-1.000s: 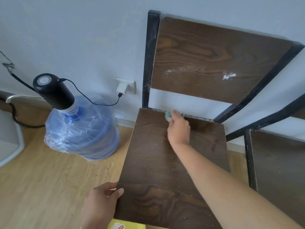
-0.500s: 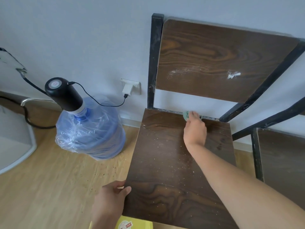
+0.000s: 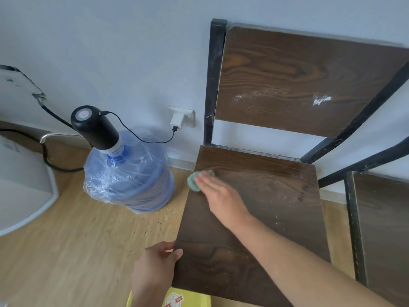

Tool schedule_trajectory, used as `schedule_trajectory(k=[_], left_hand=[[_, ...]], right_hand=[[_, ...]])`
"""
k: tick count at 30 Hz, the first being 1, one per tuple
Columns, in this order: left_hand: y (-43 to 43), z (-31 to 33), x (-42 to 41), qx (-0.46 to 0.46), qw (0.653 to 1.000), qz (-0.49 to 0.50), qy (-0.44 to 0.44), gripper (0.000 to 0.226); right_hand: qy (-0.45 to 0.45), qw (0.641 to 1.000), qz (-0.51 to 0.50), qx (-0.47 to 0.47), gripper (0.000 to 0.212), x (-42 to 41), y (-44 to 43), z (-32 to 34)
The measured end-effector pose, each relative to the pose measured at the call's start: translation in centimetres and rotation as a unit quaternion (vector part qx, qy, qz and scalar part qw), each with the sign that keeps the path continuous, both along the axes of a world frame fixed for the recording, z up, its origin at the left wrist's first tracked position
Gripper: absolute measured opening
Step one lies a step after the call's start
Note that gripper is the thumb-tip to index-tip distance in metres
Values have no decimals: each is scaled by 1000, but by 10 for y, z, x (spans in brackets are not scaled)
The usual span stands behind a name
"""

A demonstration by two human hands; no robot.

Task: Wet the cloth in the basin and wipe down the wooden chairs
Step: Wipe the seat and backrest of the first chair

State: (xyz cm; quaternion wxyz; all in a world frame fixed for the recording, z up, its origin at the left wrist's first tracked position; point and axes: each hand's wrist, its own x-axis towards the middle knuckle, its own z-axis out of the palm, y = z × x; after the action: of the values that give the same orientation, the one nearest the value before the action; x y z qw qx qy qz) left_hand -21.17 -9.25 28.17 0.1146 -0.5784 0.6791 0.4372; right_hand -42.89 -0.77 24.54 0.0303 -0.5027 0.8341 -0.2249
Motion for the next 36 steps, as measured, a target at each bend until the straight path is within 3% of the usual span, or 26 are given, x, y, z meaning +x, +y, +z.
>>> schedule_trajectory(k=[2,4,6,8,11,14,16,18,22,25,29,36], left_hand=[[1,3,-1,1,1000,1,1,22],[1,4,-1,7,1000,1,12,23],[1,3,-1,10,1000,3,19,21],[-1,2,0,6,1000,-6,10,20],[-1,-4,3,6,1000,-11,17,26],[-1,-9,5,8,1000,-7,22,25],[0,-8,4,7,1000,-4,28,19],[0,-7,4,4,999,-7,38,17],[1,-5,2,8,999,-11,51,26],[1,-2,1,6,999,-5,45,28],[1,-5,2,1,999,-7,37,22],[-3,-15,4,35,999,14,38,20]], right_hand=[[6,990,-140,4,59,-32,13,4],[-7,956,-291,20,53,-59,9,12],[-21,937,-348,18,48,-60,-12,17],[-36,953,-300,-4,48,-35,-33,17],[-38,992,-117,-4,58,30,-39,7],[-41,999,-11,-7,60,53,-5,3],[-10,999,-41,4,60,24,28,4],[27,988,-145,46,59,-23,67,13],[13,917,-376,133,49,-104,149,38],[-28,886,-449,113,41,-120,165,38],[-39,886,-459,53,39,-92,131,26],[-54,954,-294,7,61,56,27,11]])
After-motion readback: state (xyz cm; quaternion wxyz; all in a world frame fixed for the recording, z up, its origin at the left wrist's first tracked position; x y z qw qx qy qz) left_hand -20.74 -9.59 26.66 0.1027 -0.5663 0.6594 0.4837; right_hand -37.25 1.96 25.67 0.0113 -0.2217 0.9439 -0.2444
